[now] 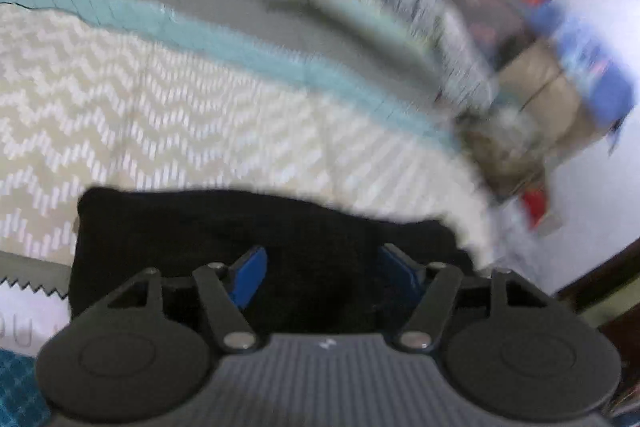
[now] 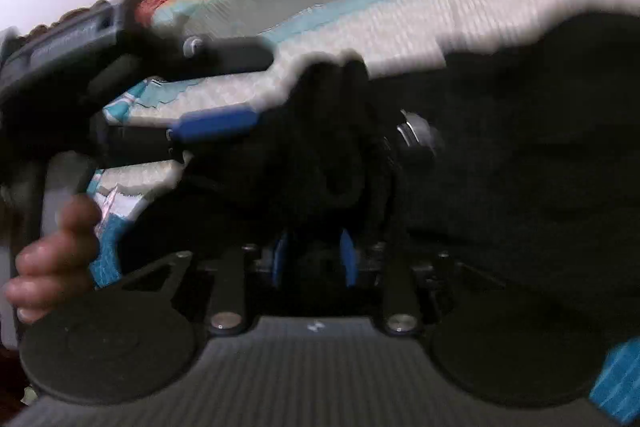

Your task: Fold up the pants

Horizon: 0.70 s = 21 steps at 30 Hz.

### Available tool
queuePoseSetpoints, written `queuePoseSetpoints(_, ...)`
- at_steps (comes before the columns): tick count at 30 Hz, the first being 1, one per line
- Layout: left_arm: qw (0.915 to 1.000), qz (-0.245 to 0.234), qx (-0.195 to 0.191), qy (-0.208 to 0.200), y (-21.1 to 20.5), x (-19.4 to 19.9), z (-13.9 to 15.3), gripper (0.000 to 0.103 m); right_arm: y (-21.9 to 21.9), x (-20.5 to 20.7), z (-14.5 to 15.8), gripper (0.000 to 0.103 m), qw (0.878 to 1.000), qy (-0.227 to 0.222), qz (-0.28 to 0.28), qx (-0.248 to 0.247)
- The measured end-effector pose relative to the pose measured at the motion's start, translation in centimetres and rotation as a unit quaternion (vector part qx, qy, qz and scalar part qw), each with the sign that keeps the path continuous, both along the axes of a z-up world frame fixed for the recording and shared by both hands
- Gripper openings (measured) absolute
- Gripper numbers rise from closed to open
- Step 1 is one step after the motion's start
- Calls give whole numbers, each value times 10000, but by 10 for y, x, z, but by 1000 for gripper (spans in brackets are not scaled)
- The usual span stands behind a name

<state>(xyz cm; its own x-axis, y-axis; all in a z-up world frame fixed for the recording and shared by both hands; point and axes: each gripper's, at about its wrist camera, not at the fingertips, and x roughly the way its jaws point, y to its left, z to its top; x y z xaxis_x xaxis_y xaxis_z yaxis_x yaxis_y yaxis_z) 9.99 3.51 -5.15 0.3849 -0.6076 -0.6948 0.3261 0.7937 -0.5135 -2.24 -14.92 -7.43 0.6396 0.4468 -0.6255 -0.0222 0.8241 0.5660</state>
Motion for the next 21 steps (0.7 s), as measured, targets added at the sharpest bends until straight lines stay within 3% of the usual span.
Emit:
queuePoseSetpoints(1,9992,-26,400,19,-9,2,-11,64,-6,-4,3,29,9998,-70,-42,157)
queuePoseSetpoints(2,9987,-59,502,-86,-12,2,-18,66,-12,-6,13,30,9997,-132,-32,206)
queuePoseSetpoints(6,9987,-56,469,-188,-11,-1,-13,66,-57,-39,58,35,9919,-1111,-612,32)
queuePoseSetpoints(8,9995,66,311,-77,-4,-3,-4,67,-97,-65,67,46,9799,-1413,-1405,-54)
queuePoseSetpoints(10,9997,247,-48,-43,6,-7,6,69,-131,-87,63,70,9614,-1515,-2293,-126)
queuePoseSetpoints(11,9990,345,-273,-69,10,-10,11,69,-146,-94,58,73,9527,-1460,-2664,-62)
queuePoseSetpoints(14,9972,394,-620,-106,7,-11,20,67,-178,-104,31,73,9374,-1103,-3277,409)
queuePoseSetpoints(18,9987,101,-502,-49,-18,-7,15,59,-183,-96,5,72,9350,-772,-3373,783)
queuePoseSetpoints(20,9989,-22,-462,23,-31,-3,8,50,-176,-88,-5,60,9423,-599,-3162,918)
queuePoseSetpoints(21,9991,-42,-413,107,-38,0,1,49,-174,-88,-5,40,9478,-474,-3020,912)
